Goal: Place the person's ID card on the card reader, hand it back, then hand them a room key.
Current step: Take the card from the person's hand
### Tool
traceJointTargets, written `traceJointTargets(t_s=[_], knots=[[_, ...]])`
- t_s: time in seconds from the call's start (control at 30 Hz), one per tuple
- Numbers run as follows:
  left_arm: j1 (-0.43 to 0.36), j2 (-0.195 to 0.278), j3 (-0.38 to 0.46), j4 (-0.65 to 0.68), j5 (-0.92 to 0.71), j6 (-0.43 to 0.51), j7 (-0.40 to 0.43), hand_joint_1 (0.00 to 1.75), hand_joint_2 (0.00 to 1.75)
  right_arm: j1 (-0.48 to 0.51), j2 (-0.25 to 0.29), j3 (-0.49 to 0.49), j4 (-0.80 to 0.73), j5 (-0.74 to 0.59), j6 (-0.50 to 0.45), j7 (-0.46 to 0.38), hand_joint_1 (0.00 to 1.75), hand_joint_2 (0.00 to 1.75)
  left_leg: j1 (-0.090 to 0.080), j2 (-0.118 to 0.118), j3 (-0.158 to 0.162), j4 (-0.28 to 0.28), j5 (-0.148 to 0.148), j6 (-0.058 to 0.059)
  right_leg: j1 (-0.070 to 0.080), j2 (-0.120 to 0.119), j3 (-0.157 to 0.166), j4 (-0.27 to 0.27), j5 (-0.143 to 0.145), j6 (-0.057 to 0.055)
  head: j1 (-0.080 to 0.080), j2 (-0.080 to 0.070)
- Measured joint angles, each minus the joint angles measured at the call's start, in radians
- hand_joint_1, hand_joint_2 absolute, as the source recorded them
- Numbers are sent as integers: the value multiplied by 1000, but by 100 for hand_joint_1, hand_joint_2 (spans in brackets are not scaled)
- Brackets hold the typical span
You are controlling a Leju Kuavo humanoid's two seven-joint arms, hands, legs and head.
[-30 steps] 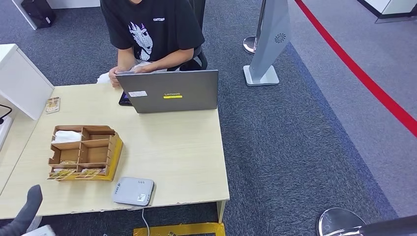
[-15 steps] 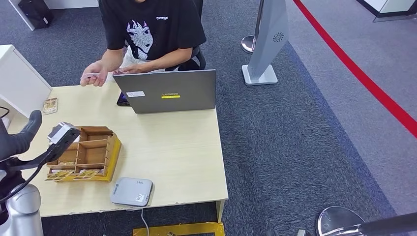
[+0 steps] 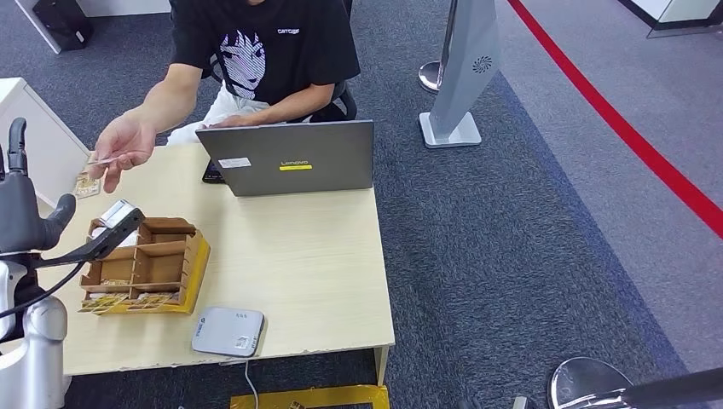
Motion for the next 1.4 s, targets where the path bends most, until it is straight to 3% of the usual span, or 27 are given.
traceJointTargets(t_s=[0.2,0.5,0.63,1.23,1.3,1.4], knots=[[-66,68,-60,176,-6,14,62,0,175,-1,0,0,4,7,-8,3,0,175,0,1,-1,0,0,-1,0,1,-1,0,0,-1,0,0],[-75,99,-111,225,-7,22,85,0,175,-3,0,1,6,13,-17,4,0,175,0,1,-2,0,0,0,0,1,-2,0,0,0,0,0],[-75,105,-115,229,-7,21,85,172,175,-3,0,2,7,13,-21,4,0,175,0,1,-2,0,0,0,0,1,-2,0,0,0,0,0],[-69,102,-115,201,-7,23,88,175,175,-3,0,2,8,22,-27,4,0,175,0,0,-3,0,0,0,0,1,-2,0,0,0,1,0],[-61,119,-131,186,-7,38,129,175,175,-3,0,2,8,22,-28,4,0,175,0,2,-3,0,0,0,0,2,-2,0,0,0,1,0],[-32,185,-212,126,-7,105,212,175,175,1,0,2,8,23,-29,2,0,175,0,3,-3,0,0,0,0,4,-3,0,0,0,-1,0]])
